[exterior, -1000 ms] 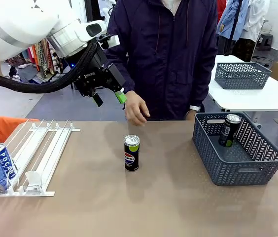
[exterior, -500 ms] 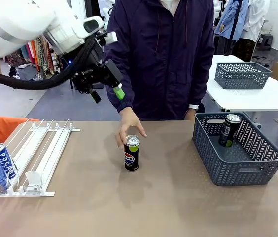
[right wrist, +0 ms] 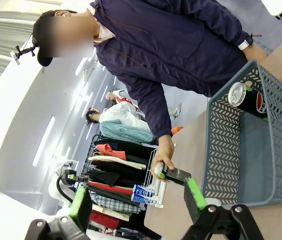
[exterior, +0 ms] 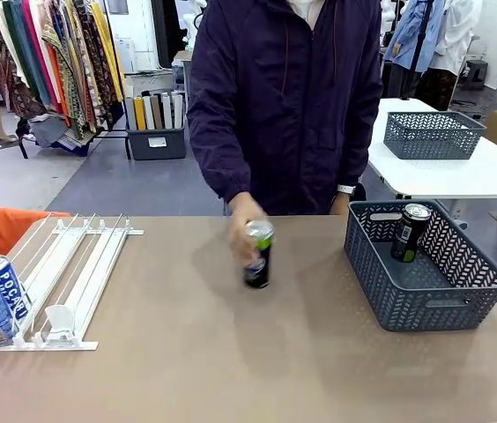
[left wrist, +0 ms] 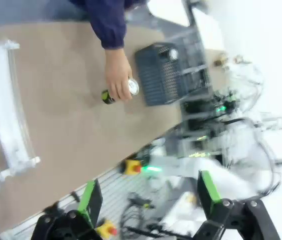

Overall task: Retrieve and store the cans from the dispenser.
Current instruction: Pick up the last remaining can from one row of the Automatic Can Dispenser and place it in the middle of the table, then pick up one can from the Automatic Can Dispenser and place it in the middle of the table.

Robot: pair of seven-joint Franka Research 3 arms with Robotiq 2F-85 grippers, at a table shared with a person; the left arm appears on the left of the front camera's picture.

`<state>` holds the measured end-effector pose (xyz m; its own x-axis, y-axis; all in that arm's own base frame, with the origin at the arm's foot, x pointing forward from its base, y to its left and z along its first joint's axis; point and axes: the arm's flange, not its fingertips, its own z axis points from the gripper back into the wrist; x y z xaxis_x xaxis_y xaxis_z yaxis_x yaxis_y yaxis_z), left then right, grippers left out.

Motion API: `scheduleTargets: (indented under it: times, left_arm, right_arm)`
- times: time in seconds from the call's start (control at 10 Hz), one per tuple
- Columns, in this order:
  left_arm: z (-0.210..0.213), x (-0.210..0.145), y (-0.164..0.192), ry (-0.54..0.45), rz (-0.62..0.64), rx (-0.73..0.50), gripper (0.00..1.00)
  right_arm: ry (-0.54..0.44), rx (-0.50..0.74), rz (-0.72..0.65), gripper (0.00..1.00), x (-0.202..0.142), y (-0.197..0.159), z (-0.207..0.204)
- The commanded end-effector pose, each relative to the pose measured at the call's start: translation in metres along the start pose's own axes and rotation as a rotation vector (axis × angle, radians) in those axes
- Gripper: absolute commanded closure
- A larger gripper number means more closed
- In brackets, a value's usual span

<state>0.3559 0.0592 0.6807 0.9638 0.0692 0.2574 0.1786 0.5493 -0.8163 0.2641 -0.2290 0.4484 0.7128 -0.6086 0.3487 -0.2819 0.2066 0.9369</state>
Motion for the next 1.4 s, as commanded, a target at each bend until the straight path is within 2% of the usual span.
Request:
scheduleTargets:
  times: [0.0, 0.1, 0.3, 0.4, 1.3]
  left_arm:
    - [0.002, -0.030, 0.069, -0.131, 0.128, -0.233, 0.00]
    - [0.003, -0.044, 0.100, -0.152, 0.180, -0.311, 0.00]
    - [-0.012, -0.044, 0.134, -0.114, 0.248, -0.327, 0.00]
    - [0.022, -0.051, 0.120, -0.149, 0.214, -0.296, 0.00]
    - [0.022, -0.051, 0.120, -0.149, 0.214, -0.296, 0.00]
  right_arm:
    - [-0.021, 0.020, -0.017, 0.00, 0.004, 0.006, -0.003]
    - [-0.021, 0.020, -0.017, 0.00, 0.004, 0.006, -0.003]
    - [-0.021, 0.020, -0.017, 0.00, 0.004, 0.006, -0.003]
    - [-0.021, 0.020, -0.017, 0.00, 0.004, 0.006, -0.003]
    - [-0.021, 0.020, -0.017, 0.00, 0.004, 0.006, -0.003]
